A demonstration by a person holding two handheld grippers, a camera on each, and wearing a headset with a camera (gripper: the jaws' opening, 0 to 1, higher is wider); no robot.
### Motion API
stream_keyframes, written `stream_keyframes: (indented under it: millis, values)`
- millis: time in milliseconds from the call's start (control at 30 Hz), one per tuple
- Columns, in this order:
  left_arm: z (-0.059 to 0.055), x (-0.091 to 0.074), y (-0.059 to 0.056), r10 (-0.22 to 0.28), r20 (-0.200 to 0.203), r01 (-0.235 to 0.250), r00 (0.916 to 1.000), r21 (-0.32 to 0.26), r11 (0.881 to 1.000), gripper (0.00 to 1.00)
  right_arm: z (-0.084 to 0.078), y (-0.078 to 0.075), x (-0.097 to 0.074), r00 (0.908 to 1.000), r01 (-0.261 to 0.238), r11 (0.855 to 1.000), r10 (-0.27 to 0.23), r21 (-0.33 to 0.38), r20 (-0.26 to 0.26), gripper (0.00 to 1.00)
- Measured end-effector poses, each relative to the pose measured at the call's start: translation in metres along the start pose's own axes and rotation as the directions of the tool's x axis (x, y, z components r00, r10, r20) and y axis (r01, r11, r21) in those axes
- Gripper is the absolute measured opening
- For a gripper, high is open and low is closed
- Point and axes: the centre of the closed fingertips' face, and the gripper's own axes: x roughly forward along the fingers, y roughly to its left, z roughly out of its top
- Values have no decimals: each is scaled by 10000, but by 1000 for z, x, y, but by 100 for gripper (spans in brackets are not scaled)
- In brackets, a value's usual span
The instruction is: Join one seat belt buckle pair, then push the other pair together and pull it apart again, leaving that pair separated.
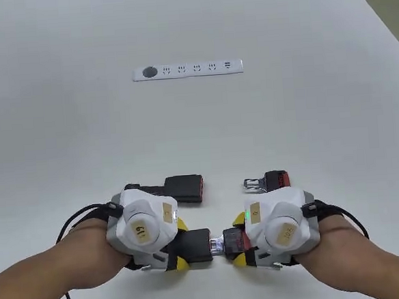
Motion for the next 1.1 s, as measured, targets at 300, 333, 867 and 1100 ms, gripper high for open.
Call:
stream_keyframes:
  millis: [300,333,867,1100]
  values:
    - [0,0,1,-52,-29,52,10000,79,10000,33,1,0,4,10000,13,10000,-13,-66,-41,31]
    - [0,0,1,-53,-23,53,10000,82,10000,33,1,0,4,10000,24,10000,-24,-80,-52,31]
    - [1,0,1,-97,-98,100,9999,299,9995,32,15,6,9,9999,101,9999,-102,117,55,31]
    - [-1,1,0,-56,-62,57,10000,229,9997,32,11,4,8,9998,174,9997,-175,196,35,31]
